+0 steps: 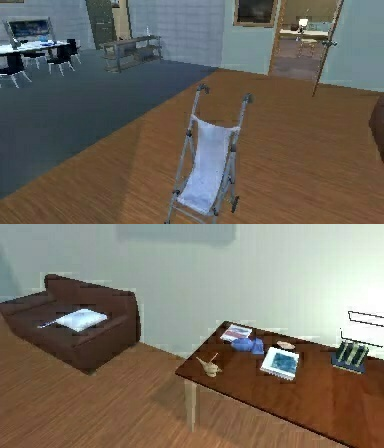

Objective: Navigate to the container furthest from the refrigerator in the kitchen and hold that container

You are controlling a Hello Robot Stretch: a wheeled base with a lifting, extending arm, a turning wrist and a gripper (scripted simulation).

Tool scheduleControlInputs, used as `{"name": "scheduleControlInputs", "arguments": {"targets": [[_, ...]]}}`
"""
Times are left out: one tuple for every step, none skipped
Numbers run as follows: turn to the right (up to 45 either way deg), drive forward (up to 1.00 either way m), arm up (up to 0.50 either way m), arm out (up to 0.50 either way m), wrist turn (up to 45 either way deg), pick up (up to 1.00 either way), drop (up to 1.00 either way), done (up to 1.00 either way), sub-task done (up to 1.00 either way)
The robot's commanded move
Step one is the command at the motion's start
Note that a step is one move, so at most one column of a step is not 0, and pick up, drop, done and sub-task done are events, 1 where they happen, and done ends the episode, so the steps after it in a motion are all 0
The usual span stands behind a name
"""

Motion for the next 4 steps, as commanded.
{"name": "scheduleControlInputs", "arguments": {"targets": [[-45.0, 0.00, 0.00, 0.00, 0.0, 0.00, 0.00, 0.00, 0.00], [-9.0, 0.00, 0.00, 0.00, 0.0, 0.00, 0.00, 0.00, 0.00], [0.0, 1.00, 0.00, 0.00, 0.0, 0.00, 0.00, 0.00, 0.00], [-3.0, 0.00, 0.00, 0.00, 0.0, 0.00, 0.00, 0.00, 0.00]]}}
